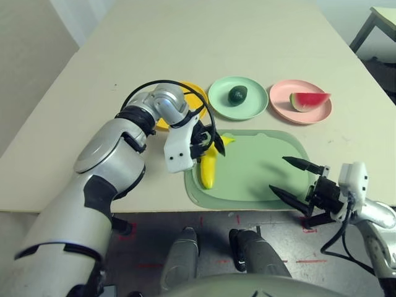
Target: Place the fruits into color-matched plates.
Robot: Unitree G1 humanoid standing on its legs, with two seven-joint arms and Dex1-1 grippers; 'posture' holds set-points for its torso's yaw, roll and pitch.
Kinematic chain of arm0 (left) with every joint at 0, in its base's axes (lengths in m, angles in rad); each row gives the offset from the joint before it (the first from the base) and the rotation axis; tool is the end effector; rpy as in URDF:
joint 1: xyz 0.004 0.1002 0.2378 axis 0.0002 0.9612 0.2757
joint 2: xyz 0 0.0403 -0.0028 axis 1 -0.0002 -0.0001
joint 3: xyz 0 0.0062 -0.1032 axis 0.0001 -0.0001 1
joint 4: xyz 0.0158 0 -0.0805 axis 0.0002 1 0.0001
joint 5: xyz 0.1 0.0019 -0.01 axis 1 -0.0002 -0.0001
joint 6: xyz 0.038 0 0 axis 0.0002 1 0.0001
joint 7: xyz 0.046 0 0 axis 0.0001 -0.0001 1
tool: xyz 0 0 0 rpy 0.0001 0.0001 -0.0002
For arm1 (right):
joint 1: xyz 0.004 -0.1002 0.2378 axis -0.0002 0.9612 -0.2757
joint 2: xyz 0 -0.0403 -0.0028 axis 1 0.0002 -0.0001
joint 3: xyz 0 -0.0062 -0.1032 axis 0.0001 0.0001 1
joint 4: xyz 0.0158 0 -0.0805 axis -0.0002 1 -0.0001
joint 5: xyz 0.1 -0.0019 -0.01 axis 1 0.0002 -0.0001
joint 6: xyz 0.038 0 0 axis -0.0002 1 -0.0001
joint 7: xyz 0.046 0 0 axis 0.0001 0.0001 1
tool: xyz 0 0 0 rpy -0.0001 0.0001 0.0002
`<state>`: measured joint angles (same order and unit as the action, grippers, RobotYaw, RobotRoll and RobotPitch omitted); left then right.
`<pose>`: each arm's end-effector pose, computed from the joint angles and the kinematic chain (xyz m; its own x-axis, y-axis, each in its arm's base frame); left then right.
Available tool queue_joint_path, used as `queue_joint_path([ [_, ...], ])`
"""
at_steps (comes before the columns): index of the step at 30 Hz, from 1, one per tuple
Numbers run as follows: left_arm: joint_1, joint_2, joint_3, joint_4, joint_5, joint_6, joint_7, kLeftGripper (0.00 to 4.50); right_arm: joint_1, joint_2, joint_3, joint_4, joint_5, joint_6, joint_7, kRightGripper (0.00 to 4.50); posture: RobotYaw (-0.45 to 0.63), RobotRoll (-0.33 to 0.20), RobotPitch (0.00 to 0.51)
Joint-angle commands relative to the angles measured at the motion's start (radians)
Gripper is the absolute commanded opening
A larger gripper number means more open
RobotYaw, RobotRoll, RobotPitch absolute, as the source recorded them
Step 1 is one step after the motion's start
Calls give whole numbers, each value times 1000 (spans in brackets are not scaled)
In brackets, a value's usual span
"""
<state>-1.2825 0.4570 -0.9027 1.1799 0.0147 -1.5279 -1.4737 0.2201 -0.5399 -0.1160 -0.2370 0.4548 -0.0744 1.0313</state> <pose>0.3305 0.1262 0.2144 -0.1199 -0.4450 -0.8875 -0.0215 -0.8925 0.4504 0.1615 -0.2546 0.0879 0.5443 0.8386 -0.0247 -0.8302 0.5341 -0.1596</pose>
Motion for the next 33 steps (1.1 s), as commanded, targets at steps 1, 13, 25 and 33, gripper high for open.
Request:
queue_joint_path([
  [1, 4, 6, -16, 9, 23, 1, 16, 1488, 7, -13, -5, -5, 12, -3, 7, 4500, -117, 0, 154],
  [13, -35, 95, 51, -28, -135, 80, -49, 22, -5, -14, 10, 2, 13, -2, 15, 4500, -82, 0, 142],
  [25, 2, 87, 0, -126, -241, 123, -141, 1644, -9, -12, 29, 0, 9, -2, 31, 4500, -88, 0, 139],
  [33, 0, -12, 4, -43, -113, 108, -140, 4383, 32, -5, 32, -42, 3, -6, 8, 4500, -137, 0, 146],
])
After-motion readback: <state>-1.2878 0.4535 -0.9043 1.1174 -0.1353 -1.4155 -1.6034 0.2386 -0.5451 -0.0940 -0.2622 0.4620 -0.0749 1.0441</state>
